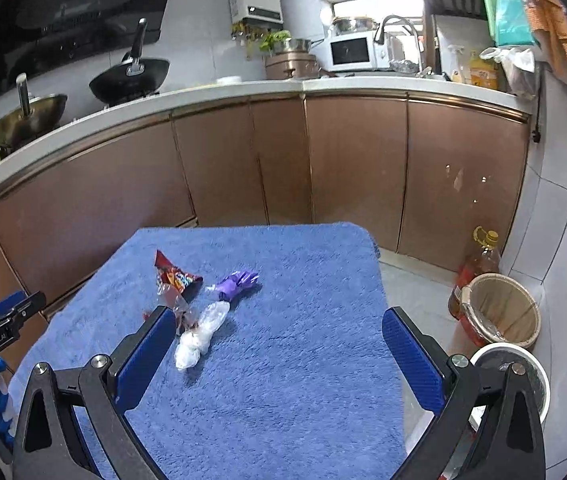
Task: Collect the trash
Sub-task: 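Move both tools back over the remaining wrappers and glove on the table, then grasp the red snack wrappers with the left tool while the right tool grasps the purple glove, then carry the wrappers and purple glove over the white bin with both tools, then open both tools to drop the wrappers and glove into the bin, then move both tools back over the last plastic bags on the table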
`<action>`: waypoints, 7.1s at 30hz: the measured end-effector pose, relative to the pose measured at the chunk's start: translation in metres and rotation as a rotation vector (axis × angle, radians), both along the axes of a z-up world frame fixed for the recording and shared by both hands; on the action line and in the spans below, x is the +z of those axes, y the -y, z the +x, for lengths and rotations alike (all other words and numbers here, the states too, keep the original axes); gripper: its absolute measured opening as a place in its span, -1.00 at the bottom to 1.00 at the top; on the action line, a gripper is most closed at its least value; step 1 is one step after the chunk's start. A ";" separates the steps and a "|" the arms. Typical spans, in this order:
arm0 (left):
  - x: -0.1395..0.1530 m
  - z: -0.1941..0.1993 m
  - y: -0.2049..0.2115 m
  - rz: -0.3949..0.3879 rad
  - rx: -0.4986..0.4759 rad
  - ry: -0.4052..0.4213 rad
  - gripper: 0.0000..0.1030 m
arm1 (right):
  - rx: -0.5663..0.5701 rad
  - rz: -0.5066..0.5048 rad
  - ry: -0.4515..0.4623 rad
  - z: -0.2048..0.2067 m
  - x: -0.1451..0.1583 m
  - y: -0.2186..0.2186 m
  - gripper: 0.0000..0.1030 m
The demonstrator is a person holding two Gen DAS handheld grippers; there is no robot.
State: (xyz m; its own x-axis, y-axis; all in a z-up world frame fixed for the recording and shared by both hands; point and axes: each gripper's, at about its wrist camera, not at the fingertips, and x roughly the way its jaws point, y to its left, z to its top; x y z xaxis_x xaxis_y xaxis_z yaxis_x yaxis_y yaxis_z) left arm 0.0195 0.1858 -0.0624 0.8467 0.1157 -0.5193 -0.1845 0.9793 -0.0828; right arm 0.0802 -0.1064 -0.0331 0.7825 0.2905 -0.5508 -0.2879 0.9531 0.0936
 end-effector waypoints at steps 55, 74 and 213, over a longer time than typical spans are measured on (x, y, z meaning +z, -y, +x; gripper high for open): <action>-0.110 0.239 -0.006 -0.255 -0.197 -0.305 -0.20 | 0.281 0.171 -0.415 0.211 -0.129 -0.087 -0.30; -0.024 0.153 -0.017 -0.206 -0.138 -0.131 -0.66 | 0.274 0.211 -0.203 0.135 -0.040 -0.055 -0.32; 0.048 0.032 0.183 0.045 -0.356 0.109 0.31 | -0.320 -0.068 0.159 -0.038 0.029 0.111 1.00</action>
